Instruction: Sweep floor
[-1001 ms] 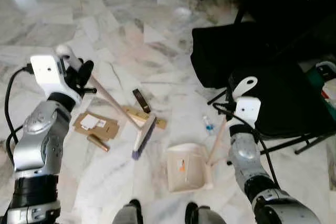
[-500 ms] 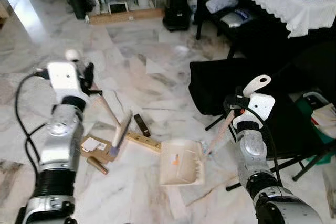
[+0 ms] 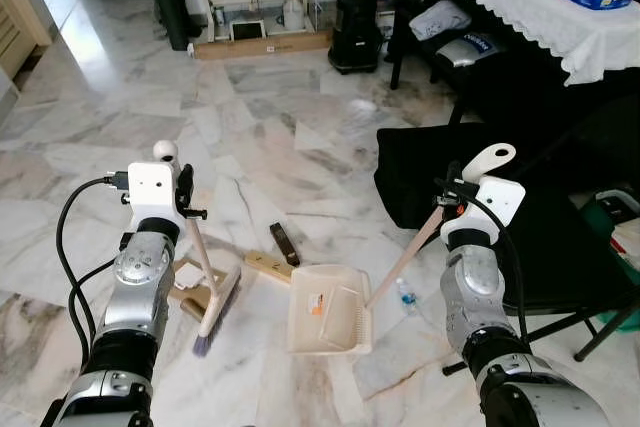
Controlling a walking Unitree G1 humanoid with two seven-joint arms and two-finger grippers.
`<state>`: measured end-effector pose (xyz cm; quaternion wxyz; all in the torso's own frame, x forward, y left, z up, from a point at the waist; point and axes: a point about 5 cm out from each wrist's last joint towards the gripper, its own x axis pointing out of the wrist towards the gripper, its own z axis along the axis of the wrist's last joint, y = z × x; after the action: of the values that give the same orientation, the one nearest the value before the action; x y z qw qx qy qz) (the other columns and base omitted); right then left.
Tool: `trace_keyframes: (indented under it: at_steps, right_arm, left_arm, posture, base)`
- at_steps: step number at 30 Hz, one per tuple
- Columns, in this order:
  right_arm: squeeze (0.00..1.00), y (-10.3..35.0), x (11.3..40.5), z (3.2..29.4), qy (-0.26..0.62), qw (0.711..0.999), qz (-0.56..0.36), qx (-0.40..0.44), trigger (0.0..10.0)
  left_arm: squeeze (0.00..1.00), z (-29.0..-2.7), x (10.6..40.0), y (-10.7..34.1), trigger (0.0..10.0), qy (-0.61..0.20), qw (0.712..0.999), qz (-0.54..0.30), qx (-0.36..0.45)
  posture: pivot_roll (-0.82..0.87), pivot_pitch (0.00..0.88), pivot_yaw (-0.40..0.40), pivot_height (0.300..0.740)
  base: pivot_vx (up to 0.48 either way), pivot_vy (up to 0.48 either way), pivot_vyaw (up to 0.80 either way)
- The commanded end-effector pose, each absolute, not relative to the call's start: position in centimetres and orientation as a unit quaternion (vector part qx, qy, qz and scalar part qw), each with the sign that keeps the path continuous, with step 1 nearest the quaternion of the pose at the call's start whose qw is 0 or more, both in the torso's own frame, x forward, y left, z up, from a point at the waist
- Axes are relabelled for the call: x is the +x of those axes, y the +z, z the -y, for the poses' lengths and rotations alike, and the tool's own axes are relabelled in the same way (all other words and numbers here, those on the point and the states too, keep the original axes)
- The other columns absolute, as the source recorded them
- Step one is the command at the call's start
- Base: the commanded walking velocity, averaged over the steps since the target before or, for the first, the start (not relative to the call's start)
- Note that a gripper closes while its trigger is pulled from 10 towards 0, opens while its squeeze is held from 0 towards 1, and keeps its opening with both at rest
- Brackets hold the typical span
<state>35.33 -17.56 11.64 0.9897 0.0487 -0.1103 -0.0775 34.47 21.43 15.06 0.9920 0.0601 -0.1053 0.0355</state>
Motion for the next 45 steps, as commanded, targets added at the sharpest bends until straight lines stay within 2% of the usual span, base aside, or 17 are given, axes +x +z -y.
trace_keyframes:
  at_steps: [1,10,27,45]
  right_arm:
    - [0.00,13.9,36.1,17.5,-0.070,0.985,0.150,0.053,10.0]
    - [0.00,13.7,35.5,17.5,-0.060,0.984,0.159,0.056,10.0]
    - [0.00,14.5,35.2,17.7,-0.048,0.983,0.175,0.036,10.0]
    - [0.00,14.4,35.0,16.9,-0.030,0.984,0.170,0.031,10.0]
  left_arm:
    - [0.00,-21.5,34.3,15.3,10.0,0.043,0.989,0.125,0.064]
    - [0.00,-21.1,32.9,14.3,10.0,0.040,0.987,0.137,0.078]
    - [0.00,-20.5,32.8,14.6,10.0,0.031,0.985,0.153,0.077]
    - [0.00,-21.1,32.5,15.2,10.0,0.041,0.983,0.159,0.083]
  posture:
    - [0.08,0.000,0.005,0.740]
    - [0.07,0.006,0.018,0.740]
    - [0.06,0.013,0.016,0.740]
    - [0.08,0.076,0.018,0.740]
  base:
    - [0.000,0.000,0.00]
    - [0.000,0.000,0.00]
    - [0.000,0.000,0.00]
    - [0.000,0.000,0.78]
